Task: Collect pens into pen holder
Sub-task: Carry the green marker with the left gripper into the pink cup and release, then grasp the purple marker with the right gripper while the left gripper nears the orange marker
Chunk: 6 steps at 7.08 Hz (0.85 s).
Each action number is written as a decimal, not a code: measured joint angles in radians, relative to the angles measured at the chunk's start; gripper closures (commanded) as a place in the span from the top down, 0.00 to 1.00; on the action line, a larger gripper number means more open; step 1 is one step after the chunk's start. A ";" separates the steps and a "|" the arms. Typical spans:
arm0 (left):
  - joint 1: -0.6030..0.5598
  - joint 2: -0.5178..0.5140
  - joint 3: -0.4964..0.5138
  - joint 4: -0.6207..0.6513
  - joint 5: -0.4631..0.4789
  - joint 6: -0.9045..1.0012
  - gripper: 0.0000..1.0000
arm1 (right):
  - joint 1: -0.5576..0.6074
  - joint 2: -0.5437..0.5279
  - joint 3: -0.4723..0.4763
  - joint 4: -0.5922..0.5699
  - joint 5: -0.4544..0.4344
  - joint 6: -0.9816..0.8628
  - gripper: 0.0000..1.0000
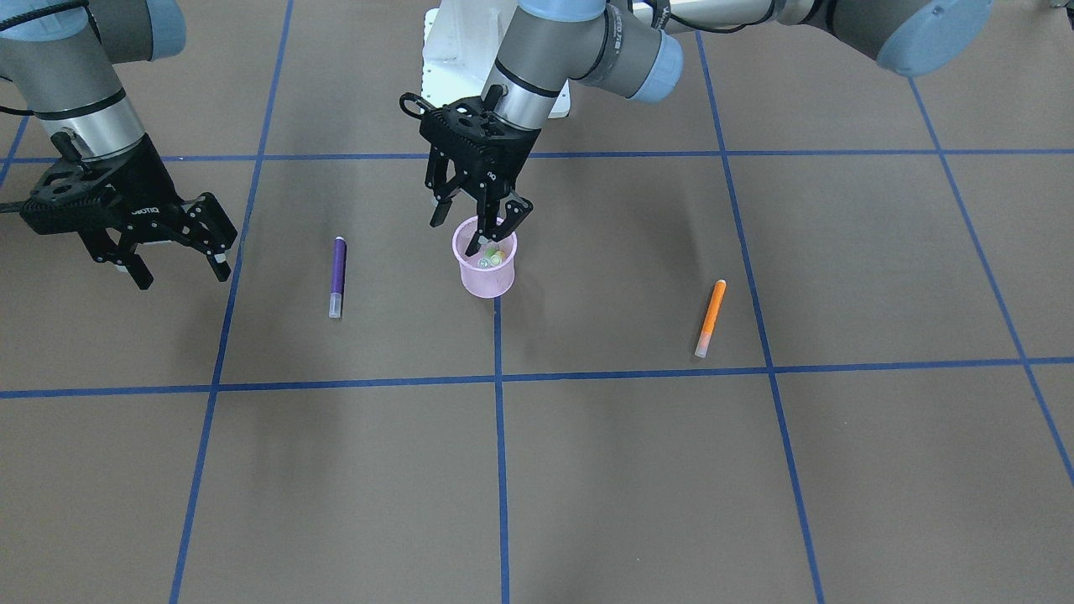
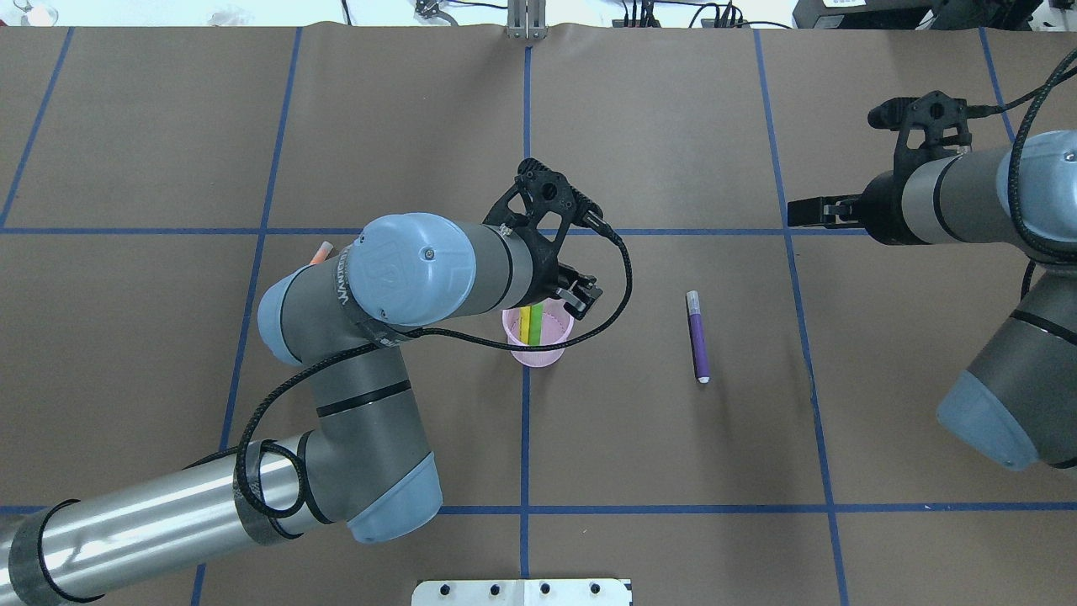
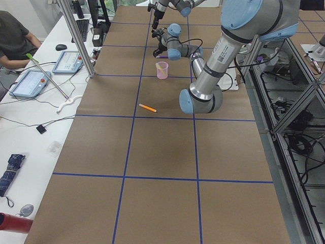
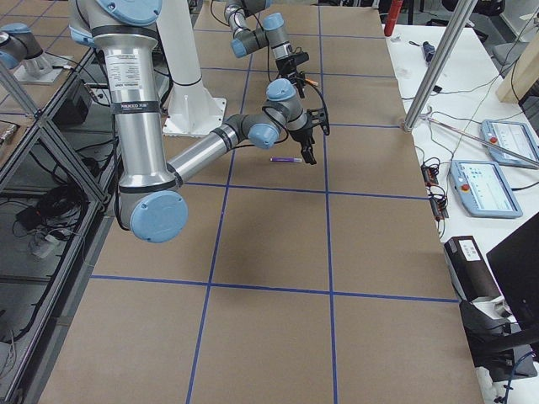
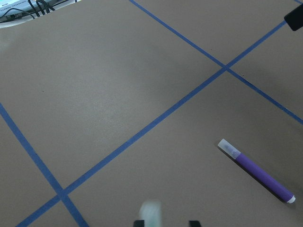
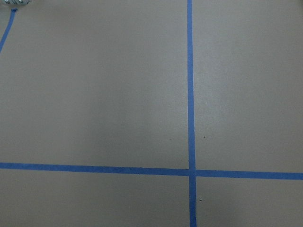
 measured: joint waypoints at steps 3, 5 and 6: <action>-0.073 0.151 -0.115 0.014 -0.032 -0.009 0.90 | -0.008 0.070 -0.106 -0.013 0.188 0.073 1.00; -0.236 0.274 -0.160 0.056 -0.239 -0.010 0.90 | -0.010 0.163 -0.209 -0.044 0.380 0.094 0.99; -0.306 0.301 -0.163 0.086 -0.344 -0.010 0.91 | -0.016 0.177 -0.225 -0.048 0.407 0.097 0.98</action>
